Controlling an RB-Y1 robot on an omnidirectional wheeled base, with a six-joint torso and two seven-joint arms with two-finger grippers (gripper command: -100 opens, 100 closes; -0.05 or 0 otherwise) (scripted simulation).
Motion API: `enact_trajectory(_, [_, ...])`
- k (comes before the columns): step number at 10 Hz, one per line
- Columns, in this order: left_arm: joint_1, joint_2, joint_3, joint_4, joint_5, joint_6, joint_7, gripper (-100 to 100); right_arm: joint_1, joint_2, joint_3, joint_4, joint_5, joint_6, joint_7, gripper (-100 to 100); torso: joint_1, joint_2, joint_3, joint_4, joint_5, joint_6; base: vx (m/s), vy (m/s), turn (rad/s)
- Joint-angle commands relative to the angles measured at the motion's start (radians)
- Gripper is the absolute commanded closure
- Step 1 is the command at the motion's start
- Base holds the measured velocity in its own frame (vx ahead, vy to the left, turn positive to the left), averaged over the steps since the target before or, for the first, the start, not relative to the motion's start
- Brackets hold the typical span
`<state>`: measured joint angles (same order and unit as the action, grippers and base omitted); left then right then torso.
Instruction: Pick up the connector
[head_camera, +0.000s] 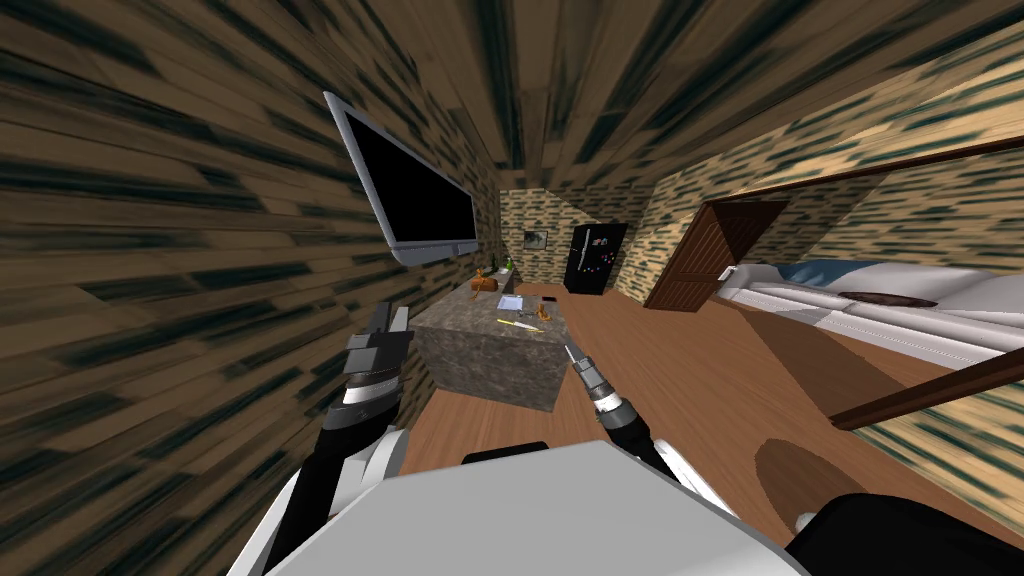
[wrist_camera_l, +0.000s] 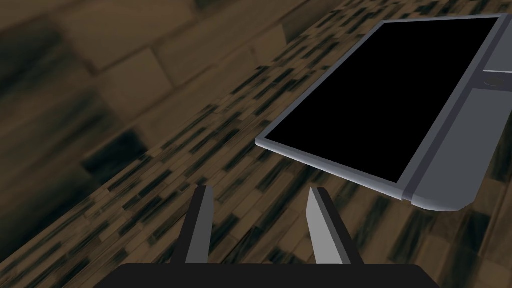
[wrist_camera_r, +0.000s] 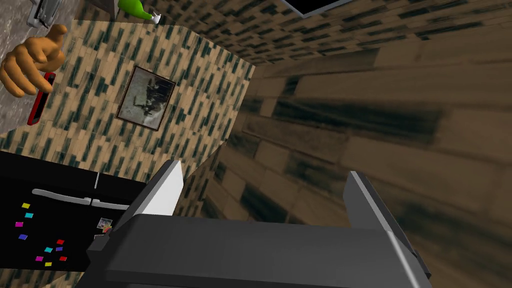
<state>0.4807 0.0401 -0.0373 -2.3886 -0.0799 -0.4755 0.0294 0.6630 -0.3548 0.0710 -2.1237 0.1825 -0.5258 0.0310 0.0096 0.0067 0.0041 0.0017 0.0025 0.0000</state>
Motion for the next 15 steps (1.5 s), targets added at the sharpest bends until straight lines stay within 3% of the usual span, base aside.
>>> enact_trajectory(1, [0.000,0.000,0.000,0.000,0.000,0.000,0.000,0,0.013,-0.050,0.008,0.050,0.020,-0.014,0.021,-100,0.000,0.000,0.000,0.000,0.000,0.000,-0.095,0.131,0.027])
enact_trajectory(4, [0.000,0.000,0.000,0.000,0.000,0.000,0.000,0,0.023,-0.100,0.016,0.096,0.039,-0.020,0.039,-100,-0.004,-0.003,-0.002,-0.001,-0.001,0.000,-0.049,0.087,0.046])
enact_trajectory(6, [0.000,0.000,0.000,0.000,0.000,0.000,0.000,0,0.042,-0.168,0.031,0.181,0.082,-0.033,0.073,-100,-0.004,-0.005,-0.003,-0.001,-0.001,0.000,-0.039,0.131,0.126])
enact_trajectory(13, [0.000,0.000,0.000,0.000,0.000,0.000,0.000,0,0.062,-0.334,0.049,0.347,0.157,-0.053,0.122,-100,-0.005,-0.007,-0.004,-0.002,-0.001,-0.001,-0.007,0.097,0.087])
enact_trajectory(14, [0.000,0.000,0.000,0.000,0.000,0.000,0.000,0,0.068,-0.374,0.054,0.399,0.183,-0.060,0.138,-100,-0.005,-0.007,-0.004,-0.002,-0.001,0.000,0.019,0.108,0.156])
enact_trajectory(15, [0.000,0.000,0.000,0.000,0.000,0.000,0.000,0,0.068,-0.385,0.054,0.401,0.183,-0.060,0.138,-100,-0.004,-0.008,-0.005,-0.002,-0.001,-0.001,0.013,0.091,0.078])
